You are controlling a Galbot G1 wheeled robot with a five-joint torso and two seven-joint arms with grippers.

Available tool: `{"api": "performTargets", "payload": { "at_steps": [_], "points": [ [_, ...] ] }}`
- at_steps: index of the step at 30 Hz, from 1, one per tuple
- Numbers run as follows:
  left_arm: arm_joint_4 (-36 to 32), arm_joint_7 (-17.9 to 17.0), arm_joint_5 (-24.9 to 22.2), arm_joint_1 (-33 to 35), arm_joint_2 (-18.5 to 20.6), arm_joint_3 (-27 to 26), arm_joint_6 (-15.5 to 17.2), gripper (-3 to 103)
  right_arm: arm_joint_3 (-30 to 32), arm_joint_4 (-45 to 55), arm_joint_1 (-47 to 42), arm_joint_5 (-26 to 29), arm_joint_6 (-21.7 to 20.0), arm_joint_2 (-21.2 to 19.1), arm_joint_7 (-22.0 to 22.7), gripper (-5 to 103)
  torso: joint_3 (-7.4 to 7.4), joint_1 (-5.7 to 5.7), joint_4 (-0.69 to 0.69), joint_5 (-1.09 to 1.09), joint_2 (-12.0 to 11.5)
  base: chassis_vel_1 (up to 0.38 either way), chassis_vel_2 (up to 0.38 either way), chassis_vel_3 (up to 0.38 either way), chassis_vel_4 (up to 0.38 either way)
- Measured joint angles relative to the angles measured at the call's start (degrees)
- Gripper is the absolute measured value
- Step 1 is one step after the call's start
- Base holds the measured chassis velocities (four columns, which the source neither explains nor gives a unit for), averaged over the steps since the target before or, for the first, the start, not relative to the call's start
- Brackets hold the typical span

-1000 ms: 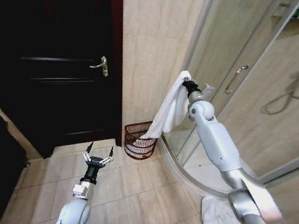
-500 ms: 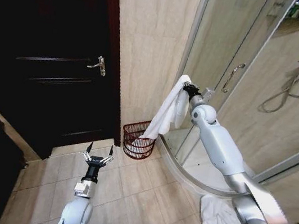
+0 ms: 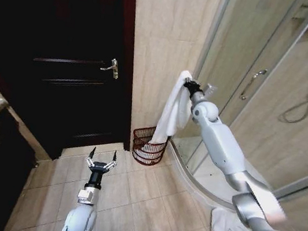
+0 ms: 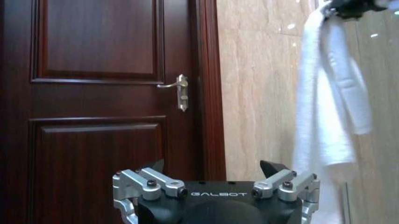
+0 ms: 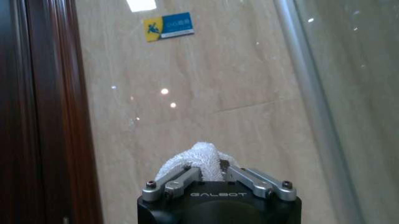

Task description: Discard the used towel into the hamper.

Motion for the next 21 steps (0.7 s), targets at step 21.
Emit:
{"api": "performTargets", "payload": {
  "at_steps": [21],
  "points": [
    [-0.01,0.4,0.86,0.06,-0.7,0.72,-0.43,100,1.38,-11.92,-1.07,-7.13,0.88,5.65,-4.07,4,-1.04,-0.92,0.01,0.02,-2.01,0.0,0.0,0.0,0.0]
  ]
}}
